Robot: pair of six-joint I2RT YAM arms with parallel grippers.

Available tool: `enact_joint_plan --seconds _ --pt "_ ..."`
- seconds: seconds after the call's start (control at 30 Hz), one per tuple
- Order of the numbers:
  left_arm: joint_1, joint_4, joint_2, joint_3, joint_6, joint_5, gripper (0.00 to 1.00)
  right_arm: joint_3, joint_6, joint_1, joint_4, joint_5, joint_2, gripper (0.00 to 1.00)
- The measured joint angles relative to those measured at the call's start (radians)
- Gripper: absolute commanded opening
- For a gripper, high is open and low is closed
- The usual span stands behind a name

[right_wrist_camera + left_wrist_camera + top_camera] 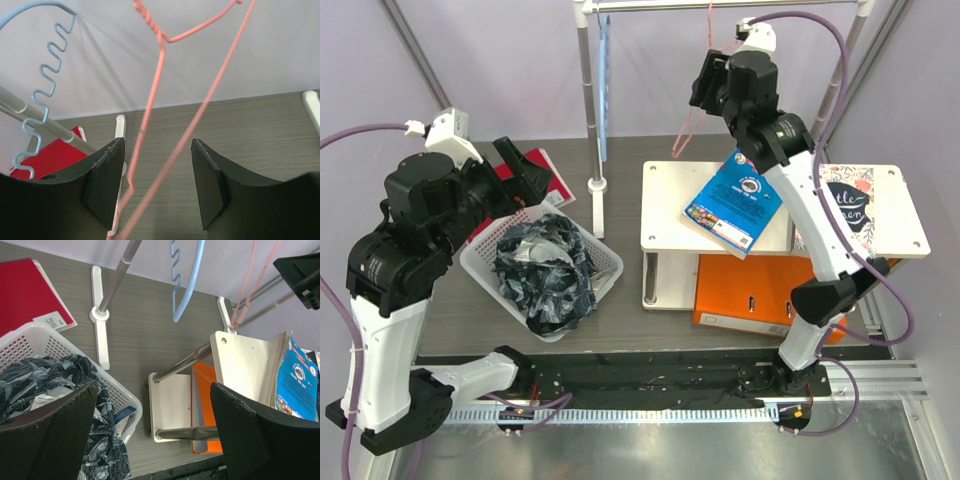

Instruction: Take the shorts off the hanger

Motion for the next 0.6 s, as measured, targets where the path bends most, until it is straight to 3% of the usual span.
enact_joint_plan --seconds 0.2,0.3,0.4,0.5,0.6 --pt "0.000 0.009 0.008 -0.003 -0.020 0.038 0.92 -0.117 -0.045 0.000 -0.003 0.037 -0.193 0.62" --pt "0.000 0.019 0.019 -0.003 -0.027 0.063 0.92 -0.208 -0.049 0.000 0.004 -0.018 -0.317 0.64" --pt "0.000 0.029 0.035 -0.007 -0.043 0.091 0.92 -0.307 -0.050 -0.005 0.024 -0.222 -0.435 0.70" --pt "0.000 0.050 0.044 -0.032 -0.058 0.132 0.93 -0.369 -0.014 -0.005 0.092 -0.526 -0.497 0.74" --pt "0.000 0.089 0.043 -0.076 -0.085 0.187 0.93 -0.481 0.144 0.002 0.283 -0.850 -0.534 0.85"
